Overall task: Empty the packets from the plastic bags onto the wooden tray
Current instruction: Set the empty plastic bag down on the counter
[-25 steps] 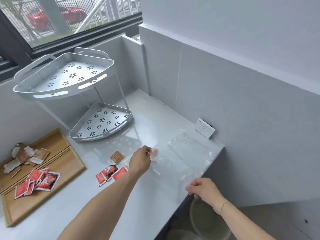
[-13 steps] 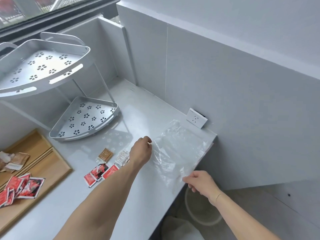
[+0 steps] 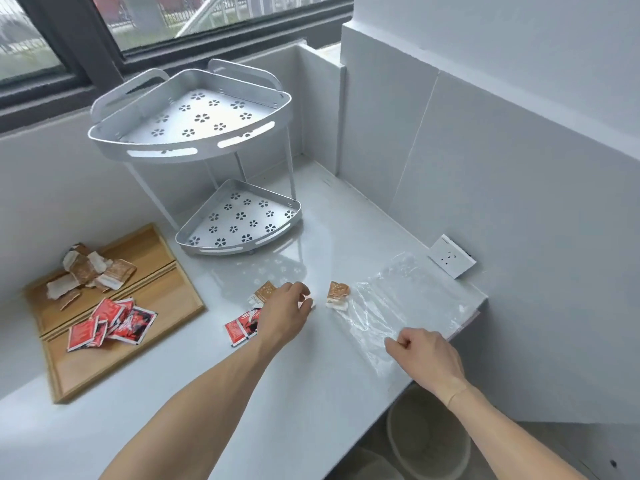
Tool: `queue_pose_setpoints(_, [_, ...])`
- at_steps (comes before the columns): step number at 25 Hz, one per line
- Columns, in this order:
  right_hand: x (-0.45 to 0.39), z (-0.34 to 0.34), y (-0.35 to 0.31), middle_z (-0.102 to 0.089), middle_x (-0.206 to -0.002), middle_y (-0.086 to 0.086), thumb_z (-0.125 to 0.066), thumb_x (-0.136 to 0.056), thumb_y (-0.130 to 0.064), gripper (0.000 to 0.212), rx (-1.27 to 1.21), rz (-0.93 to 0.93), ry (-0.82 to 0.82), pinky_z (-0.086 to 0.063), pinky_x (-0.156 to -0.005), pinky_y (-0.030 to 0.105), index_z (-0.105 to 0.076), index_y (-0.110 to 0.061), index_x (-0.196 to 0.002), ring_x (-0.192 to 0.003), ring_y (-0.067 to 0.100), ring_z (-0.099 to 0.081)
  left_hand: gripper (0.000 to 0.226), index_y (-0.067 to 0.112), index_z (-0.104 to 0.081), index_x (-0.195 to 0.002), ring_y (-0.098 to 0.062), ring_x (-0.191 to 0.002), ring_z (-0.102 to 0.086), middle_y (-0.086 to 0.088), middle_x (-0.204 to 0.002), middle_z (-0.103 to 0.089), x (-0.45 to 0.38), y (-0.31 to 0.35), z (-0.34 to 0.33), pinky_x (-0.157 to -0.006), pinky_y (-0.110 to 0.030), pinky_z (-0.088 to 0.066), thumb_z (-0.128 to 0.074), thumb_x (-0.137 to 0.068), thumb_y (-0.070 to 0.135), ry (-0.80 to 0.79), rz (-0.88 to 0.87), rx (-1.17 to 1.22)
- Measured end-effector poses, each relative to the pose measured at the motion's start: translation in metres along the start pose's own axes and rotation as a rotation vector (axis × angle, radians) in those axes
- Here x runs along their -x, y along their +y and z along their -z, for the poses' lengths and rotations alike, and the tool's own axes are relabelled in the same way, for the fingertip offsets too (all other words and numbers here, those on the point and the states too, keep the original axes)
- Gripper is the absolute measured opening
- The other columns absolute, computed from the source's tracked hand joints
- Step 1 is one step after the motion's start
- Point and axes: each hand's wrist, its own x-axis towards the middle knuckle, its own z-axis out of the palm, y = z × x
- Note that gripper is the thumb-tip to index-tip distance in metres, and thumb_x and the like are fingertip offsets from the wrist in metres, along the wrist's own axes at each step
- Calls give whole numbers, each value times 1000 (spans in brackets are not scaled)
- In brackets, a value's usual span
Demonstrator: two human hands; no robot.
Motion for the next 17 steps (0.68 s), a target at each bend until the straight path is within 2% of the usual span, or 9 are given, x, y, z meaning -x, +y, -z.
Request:
queue_pose_setpoints(2, [-8,-2,-30,-62,-62,-8,-50,-81,-51,30,57,77,15,-38,-52,25,-55,-27,-64,-62,16,-58,15,24,-60,-103,-18,-97,-59,6,-102,-61,10,-21,17,-74,-33,-46,-54,-91,31,6,38,10])
queue_pose_setpoints(5, [-24,-12,-71,-66,-73,-10,-51,-83,-47,21,103,174,37,-40,-58,27,-58,-31,-71,-73,18,-62,16,28,-58,-100,-18,-96,-58,9,-97,-60,21,-50,38,-73,-33,-42,-57,-85,34,15,93,-17])
queue_pose_setpoints(8, [-48,-21,-99,-63,-83,-11,-53,-86,-40,16,158,280,46,-40,-64,28,-65,-30,-88,-86,17,-63,29,26,-60,-111,-19,-105,-56,5,-109,-62,22,-68,52,-77,-34,-44,-59,-85,41,-13,144,-69])
queue_pose_setpoints(13, [-94,-34,-116,-62,-118,-3,-52,-92,-30,33,333,374,-40,-41,-87,36,-59,-29,-125,-113,21,-55,48,24,-56,-124,-25,-112,-54,-2,-121,-60,6,-73,57,-89,-46,-48,-59,-83,49,-68,229,-135])
queue_pose_setpoints(17, [-125,-38,-115,-55,-130,1,-52,-91,-31,47,474,352,-140,-38,-96,40,-47,-34,-137,-121,25,-47,59,26,-52,-131,-27,-120,-47,-5,-127,-56,-14,-69,48,-96,-47,-39,-58,-82,57,-115,277,-255])
